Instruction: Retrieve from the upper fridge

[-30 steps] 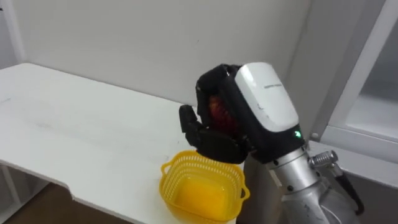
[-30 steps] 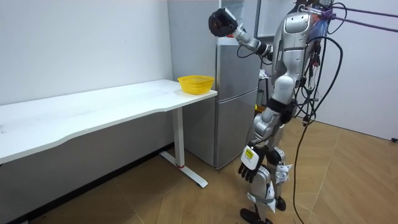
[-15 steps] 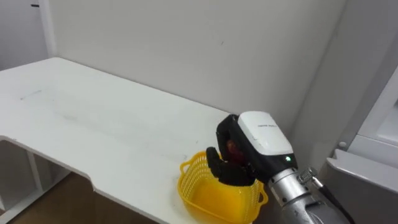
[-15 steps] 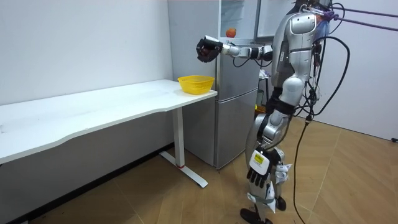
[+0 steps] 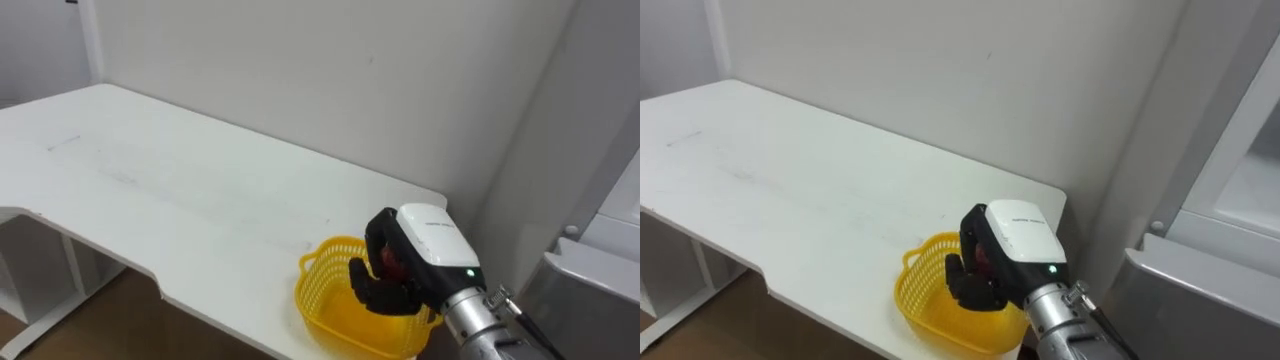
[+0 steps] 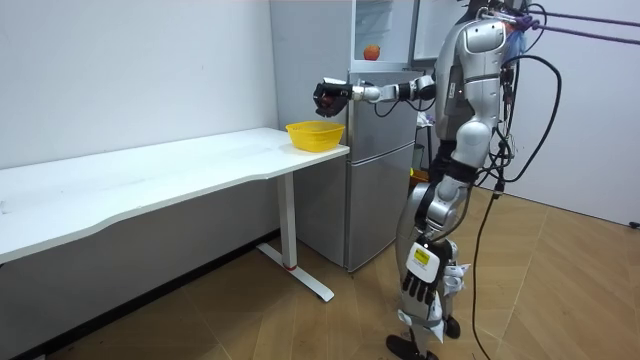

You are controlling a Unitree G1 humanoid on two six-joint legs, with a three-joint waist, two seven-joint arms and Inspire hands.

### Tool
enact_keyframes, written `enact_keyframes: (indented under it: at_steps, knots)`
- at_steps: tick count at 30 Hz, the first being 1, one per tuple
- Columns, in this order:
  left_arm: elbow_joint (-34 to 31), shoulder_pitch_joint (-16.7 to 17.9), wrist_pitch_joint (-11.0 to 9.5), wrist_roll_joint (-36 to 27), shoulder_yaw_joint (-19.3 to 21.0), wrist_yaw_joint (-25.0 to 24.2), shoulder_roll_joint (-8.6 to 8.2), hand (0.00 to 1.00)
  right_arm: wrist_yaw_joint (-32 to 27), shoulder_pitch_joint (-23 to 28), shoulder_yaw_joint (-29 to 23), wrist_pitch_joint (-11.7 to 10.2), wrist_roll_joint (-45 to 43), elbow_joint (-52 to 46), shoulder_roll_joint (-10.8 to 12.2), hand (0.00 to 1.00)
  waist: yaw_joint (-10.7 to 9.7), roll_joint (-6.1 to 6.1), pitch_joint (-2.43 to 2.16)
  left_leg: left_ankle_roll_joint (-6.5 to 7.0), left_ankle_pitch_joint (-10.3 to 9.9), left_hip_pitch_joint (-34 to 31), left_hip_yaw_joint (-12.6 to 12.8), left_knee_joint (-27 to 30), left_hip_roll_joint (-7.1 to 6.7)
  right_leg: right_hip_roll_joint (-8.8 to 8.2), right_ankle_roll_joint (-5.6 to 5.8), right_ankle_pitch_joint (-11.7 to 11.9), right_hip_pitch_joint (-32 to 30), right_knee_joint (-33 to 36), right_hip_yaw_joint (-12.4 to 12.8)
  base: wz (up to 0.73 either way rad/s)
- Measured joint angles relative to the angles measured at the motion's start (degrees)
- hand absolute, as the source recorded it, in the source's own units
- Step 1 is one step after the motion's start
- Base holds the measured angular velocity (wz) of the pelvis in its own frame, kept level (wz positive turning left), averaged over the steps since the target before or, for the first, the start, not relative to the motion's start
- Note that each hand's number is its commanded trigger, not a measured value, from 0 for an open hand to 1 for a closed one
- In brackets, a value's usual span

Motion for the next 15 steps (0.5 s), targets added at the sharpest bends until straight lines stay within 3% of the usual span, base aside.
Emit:
enact_keyframes:
  at_steps: [4,5,6,7,8,15]
  knots:
    - [0.0,-0.4,0.0,0.0,-0.1,-0.3,-0.02,0.00,-0.3,-0.6,0.0,0.3,-0.1,3.4,0.0,1.00,0.9,0.02,0.02,-0.09,0.5,-0.7,0.1,0.0,-0.01,-0.08,-0.01,0.0,-1.0,0.1,0.1,0.00]
    - [0.0,-0.3,0.0,0.0,-0.1,-0.3,-0.03,0.00,-0.3,-0.6,0.1,0.3,-0.1,3.9,0.0,0.65,1.0,0.04,0.05,-0.09,0.5,-0.7,0.1,0.0,-0.02,-0.09,-0.01,0.0,-1.1,0.1,0.1,0.00]
    - [0.0,-0.4,0.0,0.0,-0.1,-0.3,-0.03,0.00,-0.3,-0.6,0.1,0.3,-0.1,4.8,0.0,0.45,1.1,0.05,0.05,-0.08,0.6,-0.7,0.1,-0.1,-0.02,-0.12,-0.01,0.0,-1.1,0.1,0.0,0.04]
    - [0.0,-0.6,0.0,0.0,-0.1,-0.3,-0.03,0.00,-0.3,-0.6,0.1,0.3,-0.1,5.4,0.0,0.08,1.2,0.06,0.06,-0.08,0.6,-0.7,0.1,-0.1,-0.02,-0.13,-0.01,0.0,-1.1,0.1,0.1,0.04]
    - [0.0,-0.8,0.0,0.0,-0.1,-0.3,-0.03,0.00,-0.3,-0.6,0.2,0.3,-0.1,5.5,0.1,0.00,1.2,0.07,0.06,-0.08,0.6,-0.8,0.1,-0.1,-0.02,-0.14,-0.01,0.0,-1.1,0.1,0.1,0.00]
    - [0.0,-1.2,0.6,0.0,-0.2,-0.3,-0.13,0.00,-0.2,-0.6,4.0,1.3,0.0,5.6,0.1,0.00,1.3,0.39,0.29,-0.05,0.6,-0.8,0.2,-0.2,0.00,-0.31,-0.01,0.0,-1.1,0.2,0.0,0.00]
